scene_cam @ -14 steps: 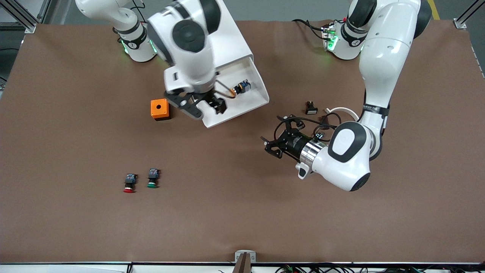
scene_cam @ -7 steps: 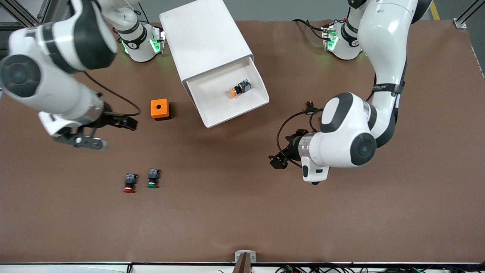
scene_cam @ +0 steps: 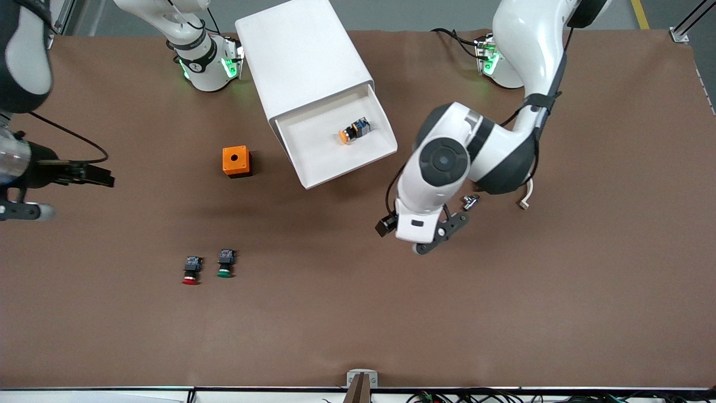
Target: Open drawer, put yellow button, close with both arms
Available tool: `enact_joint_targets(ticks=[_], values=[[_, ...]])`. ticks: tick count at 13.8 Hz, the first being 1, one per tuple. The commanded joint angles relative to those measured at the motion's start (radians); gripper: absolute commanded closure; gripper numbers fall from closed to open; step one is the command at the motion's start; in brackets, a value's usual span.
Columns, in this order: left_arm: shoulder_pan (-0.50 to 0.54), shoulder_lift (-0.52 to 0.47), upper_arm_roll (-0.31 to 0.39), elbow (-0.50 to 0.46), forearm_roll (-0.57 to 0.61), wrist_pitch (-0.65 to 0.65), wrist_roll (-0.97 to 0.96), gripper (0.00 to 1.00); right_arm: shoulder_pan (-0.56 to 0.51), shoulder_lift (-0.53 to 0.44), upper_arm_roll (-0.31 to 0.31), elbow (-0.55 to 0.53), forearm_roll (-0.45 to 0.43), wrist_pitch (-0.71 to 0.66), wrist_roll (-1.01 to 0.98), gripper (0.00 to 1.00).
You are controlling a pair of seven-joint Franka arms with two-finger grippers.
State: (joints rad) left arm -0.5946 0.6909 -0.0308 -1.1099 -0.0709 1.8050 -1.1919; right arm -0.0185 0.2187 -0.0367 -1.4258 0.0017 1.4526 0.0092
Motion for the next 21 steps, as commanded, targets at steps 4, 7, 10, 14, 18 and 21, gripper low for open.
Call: enact_joint_targets(ticks=[4,7,10,14,18,21], values=[[-0.080,-0.022,0.019,-0.038,0.066,0.069,-0.012,0.00,-0.023,-0.001,0.024,0.038,-0.012,-0.040,-0.002,0.00],[-0.108,-0.013,0.015,-0.041,0.080,0.077,-0.018,0.00,-0.023,0.005,0.026,0.057,-0.014,-0.038,0.005,0.00],[-0.151,-0.002,0.015,-0.045,0.085,0.077,-0.017,0.00,-0.026,0.002,0.023,0.084,-0.012,-0.040,0.002,0.00],[-0.186,0.004,0.012,-0.054,0.079,0.076,-0.018,0.00,-0.031,-0.005,0.023,0.084,-0.009,-0.055,0.006,0.00],[-0.218,0.018,0.011,-0.059,0.069,0.076,-0.020,0.00,-0.044,-0.031,0.030,0.076,0.018,-0.112,0.008,0.00],[-0.241,0.029,0.009,-0.061,0.066,0.074,-0.022,0.00,-0.026,-0.039,0.035,0.065,0.020,-0.112,0.008,0.00]])
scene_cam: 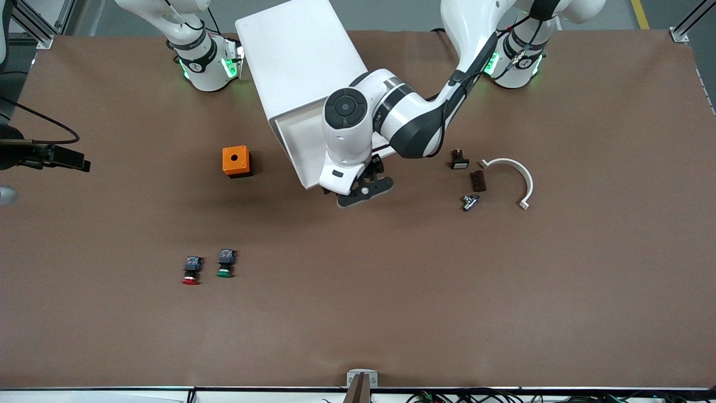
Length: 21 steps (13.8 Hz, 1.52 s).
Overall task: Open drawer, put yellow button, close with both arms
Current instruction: 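Push the open drawer shut into the cabinet with the left gripper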
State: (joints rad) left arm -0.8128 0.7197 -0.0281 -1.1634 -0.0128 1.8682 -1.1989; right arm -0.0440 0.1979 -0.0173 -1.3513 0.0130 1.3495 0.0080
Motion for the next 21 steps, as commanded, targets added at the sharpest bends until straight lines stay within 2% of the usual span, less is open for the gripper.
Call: enact_joint_targets(ticks=[1,5,9,13,18,21], values=[[-0.025,0.000,0.007,-0.007,-0.001,0.009,-0.016,0.00,0.001,-0.018,0.016,-0.009,0.008,-0.009,0.010,0.00],[-0.043,-0.003,0.005,-0.009,-0.071,0.002,-0.014,0.00,0.004,-0.029,0.016,-0.018,0.042,-0.007,0.009,0.00],[-0.060,-0.008,0.007,-0.035,-0.192,-0.003,-0.028,0.00,0.039,-0.048,0.014,-0.032,0.042,-0.001,0.009,0.00],[-0.081,-0.005,0.005,-0.041,-0.263,-0.027,-0.065,0.00,0.065,-0.054,0.013,-0.032,0.039,0.014,0.010,0.00],[-0.106,-0.002,0.005,-0.061,-0.355,-0.030,-0.083,0.00,0.043,-0.075,0.005,-0.035,0.030,0.031,0.009,0.00],[-0.123,-0.002,0.005,-0.076,-0.398,-0.046,-0.085,0.00,0.033,-0.148,0.005,-0.132,0.028,0.092,0.009,0.00]])
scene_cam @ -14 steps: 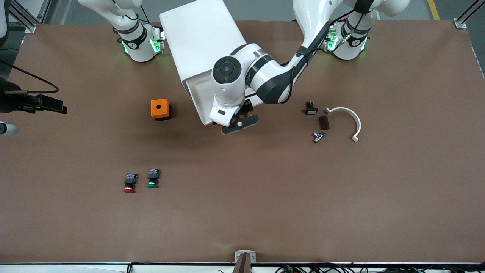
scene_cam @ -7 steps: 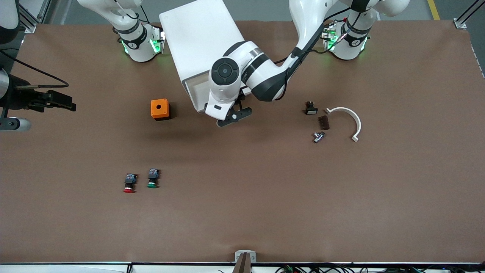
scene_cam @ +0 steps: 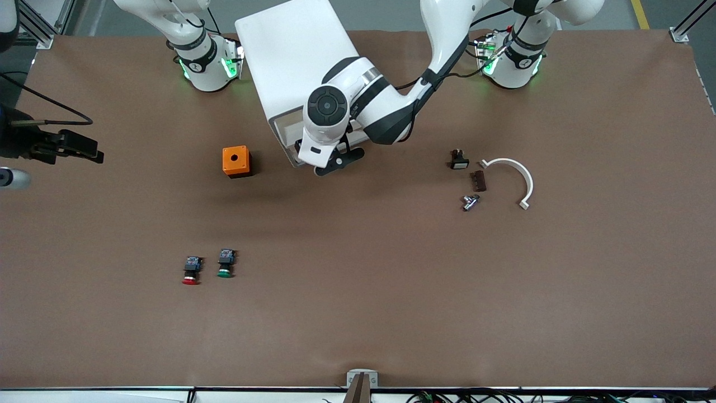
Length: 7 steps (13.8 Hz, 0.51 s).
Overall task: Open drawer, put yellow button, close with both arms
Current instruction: 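Push the open drawer shut into the cabinet with the left gripper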
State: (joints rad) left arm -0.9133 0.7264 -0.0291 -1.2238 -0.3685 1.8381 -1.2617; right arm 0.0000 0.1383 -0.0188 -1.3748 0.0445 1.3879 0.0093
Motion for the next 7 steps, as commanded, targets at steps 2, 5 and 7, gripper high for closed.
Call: enact_joint_targets(ticks=[2,5,7], values=[[-0.022,-0.009,0.006,-0.017,-0.072,-0.016,-0.038,0.00,-0.009,-0.158,0.007,-0.194,-0.003,0.121,0.008,0.00],[-0.024,-0.009,0.006,-0.017,-0.145,-0.016,-0.044,0.00,-0.009,-0.229,0.007,-0.285,-0.005,0.190,0.008,0.00],[-0.024,-0.007,0.006,-0.022,-0.173,-0.016,-0.048,0.00,-0.011,-0.240,0.007,-0.302,-0.005,0.200,0.008,0.00]])
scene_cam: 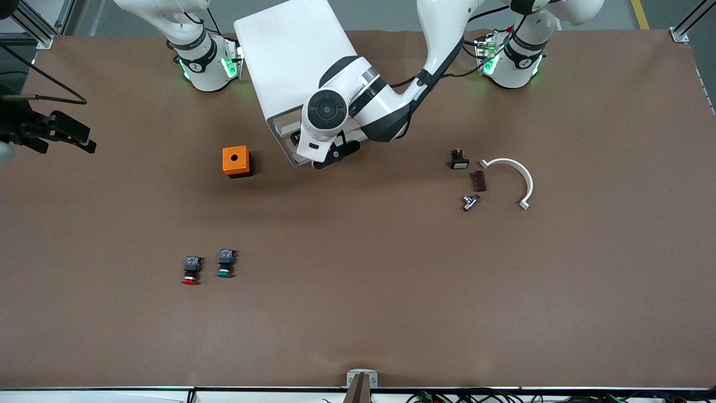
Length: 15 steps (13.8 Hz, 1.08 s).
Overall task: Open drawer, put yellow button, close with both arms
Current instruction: 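Push the open drawer shut into the cabinet with the left gripper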
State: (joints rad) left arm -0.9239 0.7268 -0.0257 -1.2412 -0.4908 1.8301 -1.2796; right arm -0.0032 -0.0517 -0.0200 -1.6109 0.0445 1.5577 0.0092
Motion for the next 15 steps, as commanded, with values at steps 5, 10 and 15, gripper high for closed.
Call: enact_joint_targets(ticks=[5,10,15], values=[[-0.012,-0.007,0.003,-0.033,-0.118,-0.006,-0.030,0.00,-0.027,-0.050,0.006,-0.067,-0.006,0.028,0.008,0.00],[-0.007,-0.010,0.003,-0.057,-0.206,-0.006,-0.030,0.00,-0.018,-0.050,0.012,-0.066,-0.034,0.035,-0.006,0.00],[0.026,-0.020,0.004,-0.049,-0.203,-0.005,-0.020,0.00,-0.018,-0.050,0.012,-0.066,-0.038,0.024,-0.006,0.00]])
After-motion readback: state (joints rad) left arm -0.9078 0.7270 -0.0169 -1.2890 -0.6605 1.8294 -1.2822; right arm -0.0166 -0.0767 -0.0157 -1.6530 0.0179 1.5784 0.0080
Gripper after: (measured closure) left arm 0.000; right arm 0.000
